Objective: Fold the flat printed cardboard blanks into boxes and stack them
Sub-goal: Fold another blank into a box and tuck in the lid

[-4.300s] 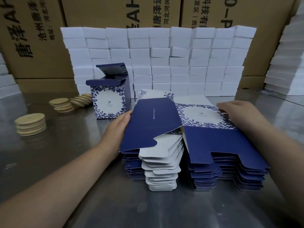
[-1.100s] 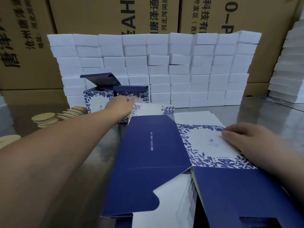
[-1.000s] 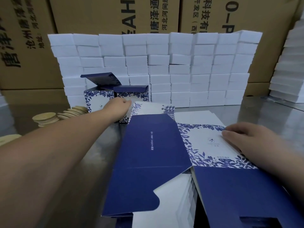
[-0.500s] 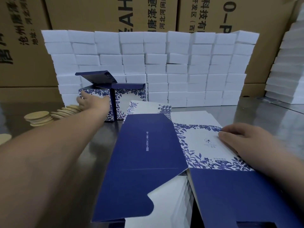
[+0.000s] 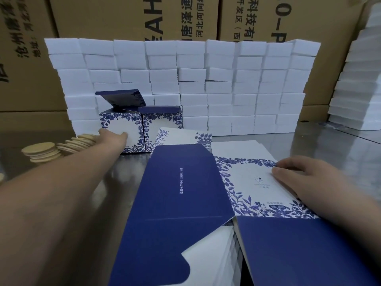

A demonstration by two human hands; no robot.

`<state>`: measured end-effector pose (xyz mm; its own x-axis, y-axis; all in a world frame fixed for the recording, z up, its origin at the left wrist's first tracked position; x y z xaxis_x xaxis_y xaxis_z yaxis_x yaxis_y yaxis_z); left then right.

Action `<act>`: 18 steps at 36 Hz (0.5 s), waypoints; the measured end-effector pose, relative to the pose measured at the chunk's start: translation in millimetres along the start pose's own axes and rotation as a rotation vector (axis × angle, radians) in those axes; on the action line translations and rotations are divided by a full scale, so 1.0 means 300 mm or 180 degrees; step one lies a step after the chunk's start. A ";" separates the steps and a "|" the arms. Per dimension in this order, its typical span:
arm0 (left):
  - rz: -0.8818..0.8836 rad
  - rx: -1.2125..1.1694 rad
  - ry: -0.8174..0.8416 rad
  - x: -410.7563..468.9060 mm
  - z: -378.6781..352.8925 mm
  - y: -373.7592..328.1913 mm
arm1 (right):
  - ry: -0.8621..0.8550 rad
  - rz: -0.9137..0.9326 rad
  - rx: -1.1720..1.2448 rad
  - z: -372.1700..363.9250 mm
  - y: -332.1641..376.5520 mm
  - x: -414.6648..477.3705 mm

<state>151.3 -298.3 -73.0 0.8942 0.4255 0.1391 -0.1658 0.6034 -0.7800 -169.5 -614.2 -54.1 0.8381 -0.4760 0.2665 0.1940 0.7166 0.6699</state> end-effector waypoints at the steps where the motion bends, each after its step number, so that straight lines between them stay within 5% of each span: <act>1: -0.0058 0.0048 0.0056 -0.004 -0.001 -0.001 | 0.0002 0.0005 -0.0016 0.001 -0.001 0.000; 10: -0.0447 0.0127 -0.0013 -0.086 0.087 0.008 | 0.0039 0.0029 0.0005 0.001 0.007 -0.001; 14: -0.0620 -0.0902 0.0081 -0.213 0.139 0.002 | 0.0056 0.0029 0.0067 0.006 0.014 -0.001; 18: -0.0034 -0.2134 0.0843 -0.380 0.188 -0.005 | -0.0022 0.0008 0.0048 0.028 0.025 -0.009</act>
<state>26.1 -309.8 -53.4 0.9793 0.1927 0.0625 0.0584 0.0267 -0.9979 -174.5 -611.9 -43.9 0.8350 -0.4778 0.2729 0.1841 0.7101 0.6796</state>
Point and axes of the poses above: each hand's wrist, its own x-axis towards the middle knuckle, its own z-axis out of the back of the hand, y = z × x, the point moved 2 cm from there along x, towards the middle knuckle, and after that the axes turned 4 degrees about x, right-handed, at the moved point
